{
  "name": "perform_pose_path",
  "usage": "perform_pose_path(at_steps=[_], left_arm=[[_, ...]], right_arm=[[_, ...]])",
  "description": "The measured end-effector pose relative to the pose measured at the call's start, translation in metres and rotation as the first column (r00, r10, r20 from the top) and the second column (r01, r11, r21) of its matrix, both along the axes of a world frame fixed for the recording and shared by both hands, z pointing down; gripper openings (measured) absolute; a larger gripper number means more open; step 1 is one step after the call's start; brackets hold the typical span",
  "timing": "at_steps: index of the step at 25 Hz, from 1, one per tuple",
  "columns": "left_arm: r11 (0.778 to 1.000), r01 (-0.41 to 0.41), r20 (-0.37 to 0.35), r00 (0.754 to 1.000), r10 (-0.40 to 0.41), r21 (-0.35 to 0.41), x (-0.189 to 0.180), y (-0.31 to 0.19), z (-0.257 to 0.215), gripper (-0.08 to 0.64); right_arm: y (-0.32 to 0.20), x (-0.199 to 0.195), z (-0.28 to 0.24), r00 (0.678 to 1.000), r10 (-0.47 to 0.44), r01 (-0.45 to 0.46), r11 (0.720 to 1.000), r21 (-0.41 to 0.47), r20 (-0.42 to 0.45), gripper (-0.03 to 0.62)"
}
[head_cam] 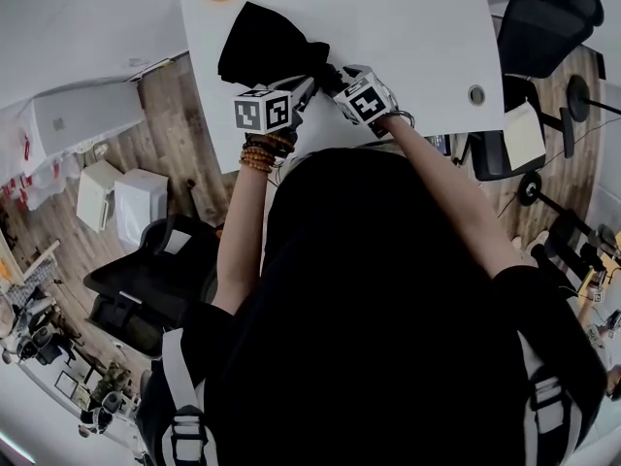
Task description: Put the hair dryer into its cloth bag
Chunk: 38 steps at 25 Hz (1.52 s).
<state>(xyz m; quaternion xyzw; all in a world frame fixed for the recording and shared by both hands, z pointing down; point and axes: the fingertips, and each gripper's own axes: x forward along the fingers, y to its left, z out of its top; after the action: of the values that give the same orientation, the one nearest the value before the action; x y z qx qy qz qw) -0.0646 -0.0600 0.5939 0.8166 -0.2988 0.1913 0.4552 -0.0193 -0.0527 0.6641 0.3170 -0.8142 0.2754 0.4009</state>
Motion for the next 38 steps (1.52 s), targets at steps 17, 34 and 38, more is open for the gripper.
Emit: perform_pose_path(at_steps=[17, 34, 38], left_arm=[[1.000, -0.023, 0.008, 1.000, 0.022, 0.008, 0.004, 0.005, -0.004, 0.032], [1.000, 0.014, 0.015, 1.000, -0.014, 0.014, -0.016, 0.010, -0.007, 0.032], [1.000, -0.006, 0.019, 1.000, 0.006, -0.001, -0.012, 0.016, -0.002, 0.032]], right_arm=[[0.027, 0.008, 0.007, 0.996, -0.086, 0.085, 0.993, -0.082, -0.008, 0.240], [0.036, -0.025, 0.017, 0.966, -0.257, 0.256, 0.966, -0.029, -0.027, 0.279], [0.031, -0.025, 0.019, 0.971, -0.236, 0.236, 0.972, -0.016, -0.042, 0.144]])
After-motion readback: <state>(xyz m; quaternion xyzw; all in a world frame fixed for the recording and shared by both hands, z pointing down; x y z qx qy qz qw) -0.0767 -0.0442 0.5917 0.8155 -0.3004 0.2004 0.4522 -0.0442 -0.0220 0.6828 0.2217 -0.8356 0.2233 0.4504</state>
